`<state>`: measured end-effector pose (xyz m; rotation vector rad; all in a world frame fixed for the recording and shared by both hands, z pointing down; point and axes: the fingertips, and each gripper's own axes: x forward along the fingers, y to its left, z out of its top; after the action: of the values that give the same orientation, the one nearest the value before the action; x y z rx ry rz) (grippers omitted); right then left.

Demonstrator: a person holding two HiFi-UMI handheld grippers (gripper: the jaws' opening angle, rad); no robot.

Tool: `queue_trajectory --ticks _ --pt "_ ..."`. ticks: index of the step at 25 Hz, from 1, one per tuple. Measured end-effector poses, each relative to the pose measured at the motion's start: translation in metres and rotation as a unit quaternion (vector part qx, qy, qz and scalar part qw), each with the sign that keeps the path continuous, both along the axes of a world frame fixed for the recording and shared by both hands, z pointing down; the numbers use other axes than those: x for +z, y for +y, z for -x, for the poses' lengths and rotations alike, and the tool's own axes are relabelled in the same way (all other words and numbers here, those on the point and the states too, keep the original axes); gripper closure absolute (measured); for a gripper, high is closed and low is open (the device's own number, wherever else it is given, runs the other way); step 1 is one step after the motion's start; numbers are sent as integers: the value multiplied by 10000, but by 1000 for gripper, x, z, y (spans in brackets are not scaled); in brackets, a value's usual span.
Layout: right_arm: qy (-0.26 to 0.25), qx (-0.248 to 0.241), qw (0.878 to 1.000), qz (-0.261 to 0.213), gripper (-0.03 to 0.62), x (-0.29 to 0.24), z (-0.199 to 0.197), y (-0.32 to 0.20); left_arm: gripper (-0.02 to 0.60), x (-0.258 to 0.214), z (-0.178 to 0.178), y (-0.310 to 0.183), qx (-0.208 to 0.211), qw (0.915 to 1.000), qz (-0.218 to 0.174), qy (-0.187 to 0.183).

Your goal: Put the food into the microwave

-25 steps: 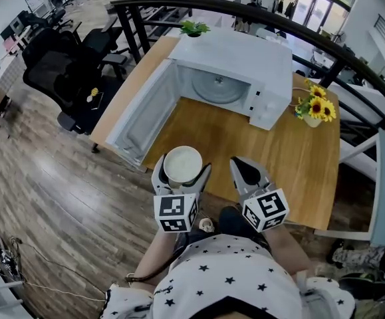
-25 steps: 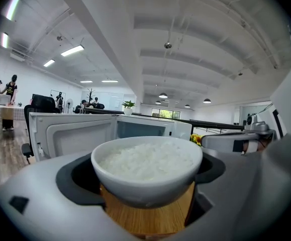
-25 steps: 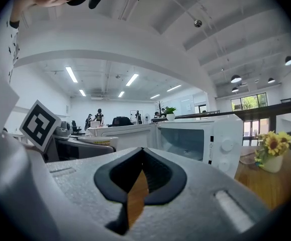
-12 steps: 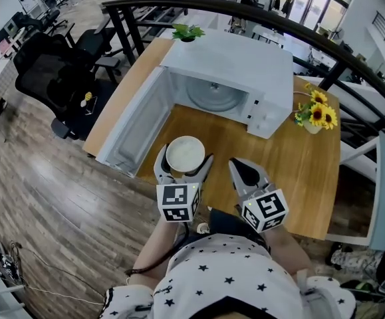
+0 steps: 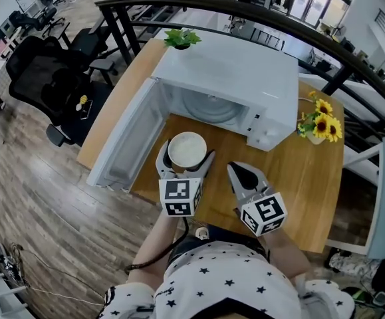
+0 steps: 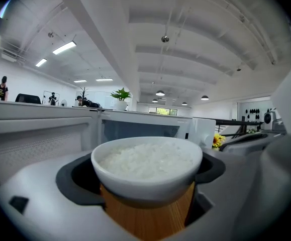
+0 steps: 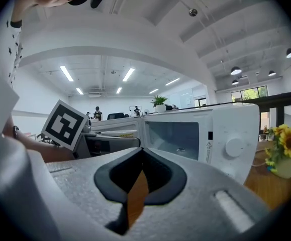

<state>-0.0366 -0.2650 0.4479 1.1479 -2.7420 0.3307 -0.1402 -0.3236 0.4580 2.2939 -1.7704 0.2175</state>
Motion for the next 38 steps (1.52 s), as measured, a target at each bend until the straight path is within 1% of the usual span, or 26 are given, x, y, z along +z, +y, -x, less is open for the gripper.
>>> queue_trajectory --ticks 15,25,34,38 --pt "64 -36 9994 342 589 29 -9 -45 64 39 -15 -79 112 9995 269 -158" --pt "71 -69 9983 571 589 49 -14 -63 64 70 -23 -119 188 9980 531 -288" --pt "65 -84 9974 711 589 62 -19 -76 64 90 -30 -155 249 9970 611 -416" --pt "96 -79 9971 753 589 67 -22 -79 64 99 -34 -167 303 9956 724 -505"
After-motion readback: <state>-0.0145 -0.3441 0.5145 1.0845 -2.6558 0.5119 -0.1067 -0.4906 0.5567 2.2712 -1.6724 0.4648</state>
